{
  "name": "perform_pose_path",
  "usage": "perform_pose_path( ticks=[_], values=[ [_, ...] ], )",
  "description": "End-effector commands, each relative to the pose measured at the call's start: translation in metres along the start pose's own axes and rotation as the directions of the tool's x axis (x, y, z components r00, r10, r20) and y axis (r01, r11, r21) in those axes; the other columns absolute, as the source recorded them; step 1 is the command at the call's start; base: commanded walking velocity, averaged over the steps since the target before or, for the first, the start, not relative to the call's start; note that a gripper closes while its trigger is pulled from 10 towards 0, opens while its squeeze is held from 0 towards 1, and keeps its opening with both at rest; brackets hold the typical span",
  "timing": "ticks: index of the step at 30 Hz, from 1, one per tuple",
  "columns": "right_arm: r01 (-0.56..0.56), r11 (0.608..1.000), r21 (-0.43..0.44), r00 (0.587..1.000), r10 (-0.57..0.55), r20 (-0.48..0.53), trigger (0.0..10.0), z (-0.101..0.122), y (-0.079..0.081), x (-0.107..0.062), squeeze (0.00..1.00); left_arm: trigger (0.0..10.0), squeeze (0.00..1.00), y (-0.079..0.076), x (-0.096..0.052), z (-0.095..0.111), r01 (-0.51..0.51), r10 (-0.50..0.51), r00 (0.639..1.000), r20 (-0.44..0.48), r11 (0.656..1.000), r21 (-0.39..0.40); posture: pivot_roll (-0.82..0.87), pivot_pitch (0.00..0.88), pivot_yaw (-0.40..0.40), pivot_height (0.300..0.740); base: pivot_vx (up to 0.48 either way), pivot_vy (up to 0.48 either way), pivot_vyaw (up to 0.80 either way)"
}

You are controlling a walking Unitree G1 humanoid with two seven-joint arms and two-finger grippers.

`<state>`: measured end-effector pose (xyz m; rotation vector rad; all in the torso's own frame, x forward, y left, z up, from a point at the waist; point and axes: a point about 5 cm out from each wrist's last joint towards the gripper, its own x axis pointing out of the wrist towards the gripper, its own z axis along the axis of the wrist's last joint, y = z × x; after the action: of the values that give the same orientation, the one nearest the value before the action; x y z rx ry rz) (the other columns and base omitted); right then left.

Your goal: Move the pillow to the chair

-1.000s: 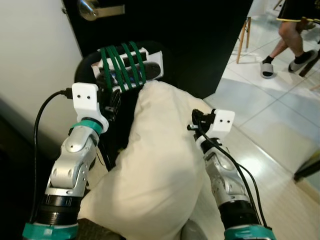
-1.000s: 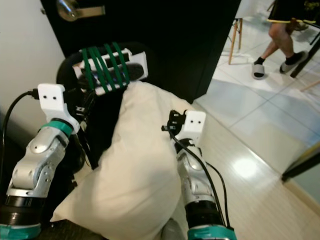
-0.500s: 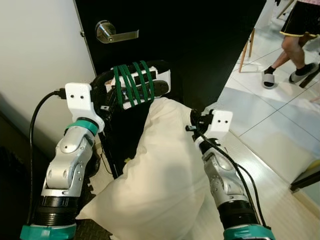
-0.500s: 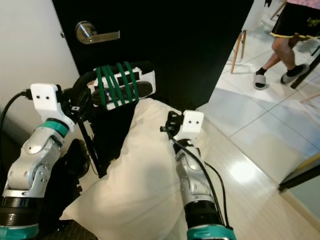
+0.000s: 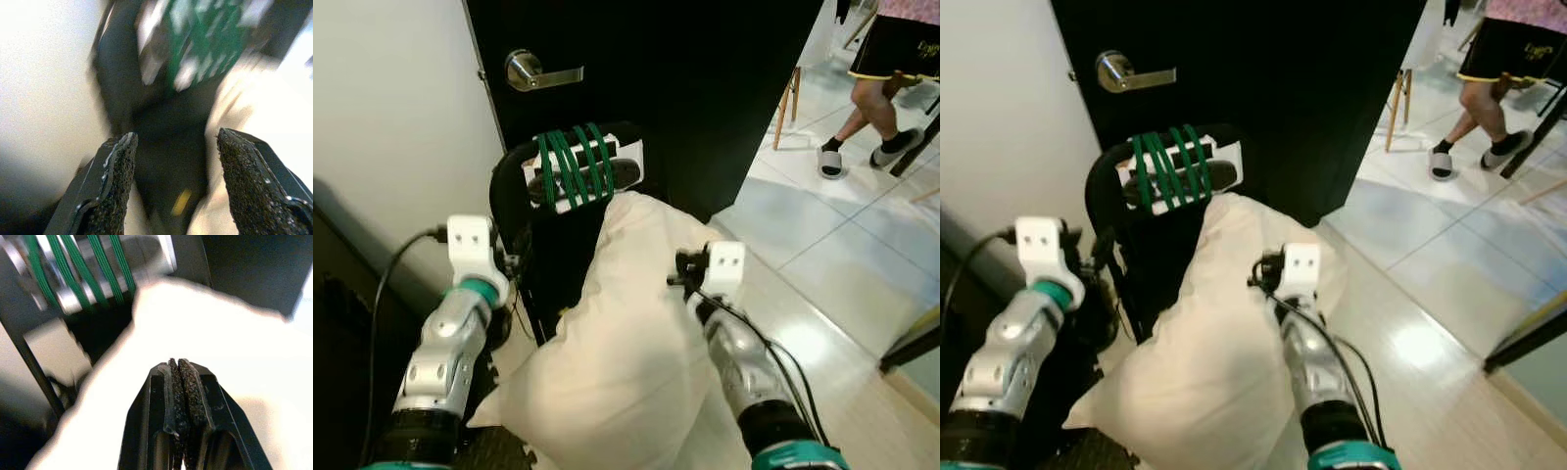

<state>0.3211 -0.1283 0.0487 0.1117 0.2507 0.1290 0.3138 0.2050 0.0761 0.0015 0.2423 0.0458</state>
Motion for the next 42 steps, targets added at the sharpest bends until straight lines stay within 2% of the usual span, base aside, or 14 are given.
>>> perform_pose_path(
  ticks=[1,4,7,9,13,15,17,20,23,28,37,42],
  values=[
    [0.034,0.999,-0.014,0.998,-0.035,-0.06,10.0,-0.016,-0.005,-0.004,0.0,10.0,0.0,0.009,-0.002,-0.025,-0.057,0.059,0.994,-0.096,0.998,0.031,0.04,0.0,0.027,0.74,0.0,0.0,0.0],
    [0.081,0.996,0.036,0.99,-0.076,-0.115,10.0,-0.029,-0.012,-0.009,0.0,10.0,0.0,0.01,-0.007,-0.038,-0.064,0.067,0.992,-0.108,0.997,0.032,0.04,0.0,0.03,0.74,0.0,0.0,0.0],
    [0.099,0.994,0.049,0.987,-0.092,-0.133,10.0,-0.035,-0.015,-0.011,0.0,10.0,0.0,0.008,-0.01,-0.044,-0.059,0.063,0.992,-0.113,0.998,0.032,0.04,0.0,0.033,0.74,0.0,0.0,0.0],
    [0.104,0.993,0.05,0.985,-0.095,-0.144,10.0,-0.038,-0.015,-0.012,0.0,10.0,0.0,0.004,-0.013,-0.048,-0.022,0.026,0.993,-0.114,0.999,0.04,0.04,0.0,0.033,0.74,0.0,0.0,0.0],
    [0.106,0.994,0.019,0.975,-0.101,-0.198,10.0,-0.053,-0.016,-0.019,0.0,10.0,0.0,-0.001,-0.019,-0.061,0.008,-0.005,0.993,-0.122,1.0,0.02,0.04,0.0,0.035,0.74,0.0,0.0,0.0],
    [0.137,0.99,-0.027,0.957,-0.139,-0.256,10.0,-0.069,-0.022,-0.027,0.0,10.0,0.0,0.003,-0.02,-0.076,-0.03,0.032,0.988,-0.149,0.999,0.013,0.04,0.0,0.03,0.74,0.0,0.0,0.0],
    [0.152,0.987,-0.043,0.946,-0.158,-0.282,10.0,-0.076,-0.025,-0.031,0.0,10.0,0.0,0.004,-0.021,-0.081,-0.056,0.054,0.985,-0.162,0.998,-0.007,0.04,0.0,0.028,0.74,0.0,0.0,0.0],
    [0.172,0.983,-0.058,0.937,-0.181,-0.298,10.0,-0.081,-0.029,-0.035,0.0,10.0,0.0,0.006,-0.022,-0.086,-0.083,0.078,0.981,-0.176,0.996,-0.019,0.04,0.0,0.023,0.74,0.0,0.0,0.0],
    [0.202,0.977,-0.067,0.929,-0.213,-0.303,10.0,-0.082,-0.034,-0.037,0.0,10.0,0.0,0.009,-0.026,-0.096,-0.116,0.114,0.967,-0.229,0.993,0.005,0.04,0.0,0.022,0.74,0.0,0.0,0.0],
    [0.23,0.972,-0.048,0.931,-0.234,-0.28,10.0,-0.08,-0.041,-0.038,0.0,10.0,0.0,0.0,-0.02,-0.087,-0.08,0.077,0.979,-0.19,0.997,-0.005,0.02,0.0,0.047,0.74,0.0,0.0,0.0],
    [0.231,0.972,-0.041,0.934,-0.233,-0.272,10.0,-0.079,-0.042,-0.037,0.0,10.0,0.0,-0.006,-0.016,-0.086,-0.063,0.06,0.983,-0.174,0.998,-0.007,0.01,0.0,0.048,0.74,0.0,0.0,0.0],
    [0.231,0.972,-0.04,0.936,-0.233,-0.265,10.0,-0.076,-0.043,-0.035,0.0,10.0,0.0,-0.006,-0.015,-0.086,-0.07,0.068,0.984,-0.166,0.998,-0.006,0.01,0.0,0.041,0.74,0.0,0.0,-0.8]
  ],
)
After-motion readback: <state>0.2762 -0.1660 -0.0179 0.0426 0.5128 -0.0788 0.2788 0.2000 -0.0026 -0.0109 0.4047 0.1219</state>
